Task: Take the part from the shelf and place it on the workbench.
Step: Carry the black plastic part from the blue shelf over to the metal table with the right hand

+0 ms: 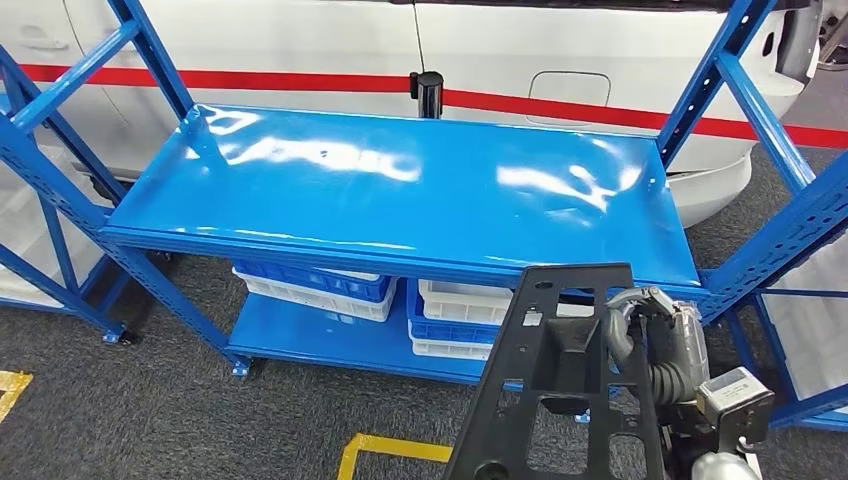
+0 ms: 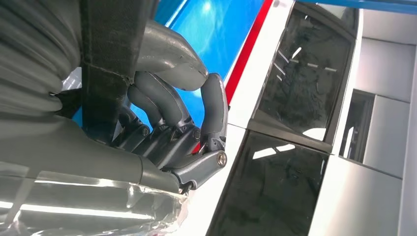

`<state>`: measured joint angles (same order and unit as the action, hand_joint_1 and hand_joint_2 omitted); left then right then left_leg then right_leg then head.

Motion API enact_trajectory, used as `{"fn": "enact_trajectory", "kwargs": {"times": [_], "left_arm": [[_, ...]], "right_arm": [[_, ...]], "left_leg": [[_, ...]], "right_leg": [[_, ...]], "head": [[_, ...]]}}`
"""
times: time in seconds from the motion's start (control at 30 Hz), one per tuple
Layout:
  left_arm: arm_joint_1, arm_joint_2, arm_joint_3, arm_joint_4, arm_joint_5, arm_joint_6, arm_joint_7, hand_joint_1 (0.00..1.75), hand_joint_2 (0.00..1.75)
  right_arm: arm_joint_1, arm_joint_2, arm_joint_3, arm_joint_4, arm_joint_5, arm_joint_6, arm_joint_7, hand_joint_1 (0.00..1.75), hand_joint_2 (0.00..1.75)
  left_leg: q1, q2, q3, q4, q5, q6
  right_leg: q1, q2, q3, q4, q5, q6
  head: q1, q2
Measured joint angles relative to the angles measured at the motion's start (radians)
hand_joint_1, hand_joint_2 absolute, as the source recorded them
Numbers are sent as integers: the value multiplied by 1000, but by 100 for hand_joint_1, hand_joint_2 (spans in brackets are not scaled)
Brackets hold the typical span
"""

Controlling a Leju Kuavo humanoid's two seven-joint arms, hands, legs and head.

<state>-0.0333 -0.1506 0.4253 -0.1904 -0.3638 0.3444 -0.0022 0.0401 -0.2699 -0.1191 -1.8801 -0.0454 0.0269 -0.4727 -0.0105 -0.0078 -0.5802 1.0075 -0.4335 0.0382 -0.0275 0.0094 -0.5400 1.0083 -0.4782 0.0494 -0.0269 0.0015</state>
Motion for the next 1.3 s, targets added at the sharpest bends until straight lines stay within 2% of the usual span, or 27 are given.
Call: {"fn": "enact_trajectory", "kwargs": {"times": [0.07, 0.13, 0.2, 0.23, 0.27, 0.3, 0.37, 0.43, 0.53, 0.57, 0.63, 0.7, 0.73, 0.77, 0.8, 0.87, 0.9, 0.93, 0.97, 1.03, 1.07, 1.1, 1.13, 1.2, 1.23, 1.27, 1.3], "left_arm": [[0, 1, 0, 0, -10, -1, 0, 0, 0], [1, 4, 0, 0, -20, -7, -1, 0, 0], [1, 5, 0, 0, -29, -17, -1, 0, 0], [1, 6, 0, 0, -32, -20, -1, 0, 0], [1, 6, 0, 0, -35, -24, -1, 0, 0], [1, 6, 0, 0, -36, -26, -1, 0, 0], [-2, 6, 0, -1, -36, -28, -2, 0, 0], [-5, 7, 0, -1, -37, -28, -3, 0, 0], [-6, 7, 0, -2, -37, -28, -5, 0, 0], [-6, 7, 0, -2, -37, -28, -5, 0, 0], [-6, 8, 0, -2, -37, -28, -5, 0, 0], [-6, 8, 0, -2, -37, -28, -5, 0, 0], [-6, 7, 0, -2, -36, -28, -4, 0, 0], [-5, 7, 0, -2, -35, -28, -3, 0, 0], [-5, 7, 0, -2, -34, -27, -2, 0, 0], [-6, 5, 1, -2, -31, -23, 0, 0, 0], [-7, 5, 3, -2, -30, -20, 0, 0, 0], [-8, 4, 5, -3, -28, -16, 0, 0, 0], [-8, 3, 7, -3, -27, -14, 0, 0, 0], [-9, 1, 11, -4, -27, -9, 0, 0, 0], [-7, 0, 13, -4, -27, -8, 0, 0, 0], [-6, 0, 15, -4, -27, -7, 0, 0, 0], [-5, 0, 16, -4, -27, -7, 0, 0, 0], [-4, 0, 17, -4, -27, -7, -1, 0, 0], [-4, 0, 18, -4, -27, -7, -1, 0, 0], [-4, 0, 19, -4, -27, -6, -1, 0, 0], [-4, 0, 21, -4, -26, -6, -1, 0, 0]], "right_arm": [[-2, 2, 2, 3, -2, -2, 1, 175, 175], [13, 3, 2, 0, -4, -8, 1, 175, 175], [46, 5, -2, -13, -5, -16, 0, 175, 175], [61, 7, -4, -20, -5, -19, -1, 175, 175], [71, 10, -5, -25, -4, -20, -2, 175, 175], [76, 14, -5, -29, -3, -20, -2, 175, 175], [81, 19, -5, -34, 1, -20, -5, 175, 175], [83, 22, -6, -37, 7, -19, -7, 175, 175], [86, 27, -7, -39, 13, -16, -10, 175, 175], [87, 28, -7, -39, 13, -16, -11, 175, 175], [90, 29, -9, -40, 14, -16, -11, 175, 175], [91, 31, -9, -40, 17, -16, -11, 175, 175], [90, 32, -9, -39, 19, -15, -11, 175, 175], [88, 33, -9, -37, 21, -13, -11, 175, 175], [85, 35, -8, -36, 23, -10, -11, 175, 175], [65, 37, -6, -28, 27, -2, -11, 175, 175], [52, 38, -6, -23, 29, 2, -11, 175, 175], [36, 39, -4, -17, 31, 4, -10, 175, 175], [25, 39, -4, -12, 32, 5, -10, 175, 175], [6, 39, -3, -1, 33, 7, -8, 175, 175], [0, 39, -2, 4, 33, 9, -6, 175, 175], [-6, 39, -2, 8, 33, 11, -5, 175, 175], [-10, 40, -1, 10, 33, 13, -4, 175, 175], [-15, 40, 0, 13, 34, 17, -1, 175, 175], [-15, 41, 1, 13, 35, 18, 0, 175, 175], [-16, 42, 2, 13, 37, 19, 2, 175, 175], [-16, 43, 4, 14, 39, 19, 4, 175, 175]], "left_leg": [[4, 0, -14, 21, -19, -10], [10, 1, -49, 112, -97, -23], [17, 1, -92, 241, -178, -33], [20, 2, -96, 275, -190, -36], [23, 2, -83, 274, -185, -37], [24, 2, -49, 233, -164, -37], [23, 3, 54, 86, -122, -29], [17, 1, 109, -5, -101, -17], [11, 4, 93, -21, -79, 2], [12, 6, 85, -29, -65, 11], [16, 11, 62, -42, -33, 24], [13, 14, 31, -43, -7, 29], [13, 15, 16, -42, 4, 28], [12, 16, 4, -40, 14, 27], [12, 17, -5, -39, 22, 25], [13, 18, -27, -30, 37, 19], [12, 18, -39, -23, 43, 14], [10, 18, -52, -15, 50, 9], [8, 18, -60, -9, 56, 4], [4, 16, -69, -4, 68, -5], [6, 15, -71, -2, 70, -9], [9, 13, -77, 5, 59, -14], [12, 11, -87, 28, 29, -19], [17, 9, -121, 129, -73, -31], [19, 9, -139, 199, -120, -36], [22, 9, -150, 257, -146, -40], [25, 9, -145, 288, -151, -43]], "right_leg": [[-8, -2, -7, -2, 7, -16], [-8, -7, -20, -3, 19, -37], [-2, -13, -37, -2, 32, -50], [0, -15, -46, -2, 38, -51], [1, -15, -55, -1, 44, -50], [2, -14, -63, -1, 51, -48], [3, -11, -75, -1, 65, -41], [5, -9, -80, -3, 80, -27], [5, -10, -84, -12, 101, -5], [7, -10, -93, -3, 91, -4], [9, -10, -127, 77, 18, -16], [8, -10, -161, 206, -69, -25], [7, -10, -162, 251, -89, -21], [7, -10, -151, 268, -92, -12], [6, -10, -130, 260, -85, -3], [3, -10, -39, 151, -53, 15], [1, -10, 10, 81, -48, 18], [3, -8, 52, 22, -46, 18], [7, -6, 65, -8, -52, 13], [13, -4, 64, -25, -54, -3], [8, -6, 57, -26, -49, -12], [3, -9, 52, -27, -41, -22], [-2, -11, 44, -27, -31, -33], [-4, -15, 23, -27, -10, -48], [-4, -16, 11, -27, 2, -50], [-3, -16, -1, -26, 13, -48], [-4, -17, -13, -25, 24, -45]], "head": [[-2, 0], [-5, 0], [-8, 0], [-8, 0], [-8, 0], [-8, 0], [-8, 0], [-7, 0], [-6, 0], [-5, 0], [0, 0], [3, 0], [4, 0], [4, 0], [4, 0], [5, 0], [5, 0], [5, 0], [6, 0], [5, 0], [4, 0], [3, 0], [1, 0], [-1, 0], [-2, 0], [-1, 0], [-1, 0]]}}
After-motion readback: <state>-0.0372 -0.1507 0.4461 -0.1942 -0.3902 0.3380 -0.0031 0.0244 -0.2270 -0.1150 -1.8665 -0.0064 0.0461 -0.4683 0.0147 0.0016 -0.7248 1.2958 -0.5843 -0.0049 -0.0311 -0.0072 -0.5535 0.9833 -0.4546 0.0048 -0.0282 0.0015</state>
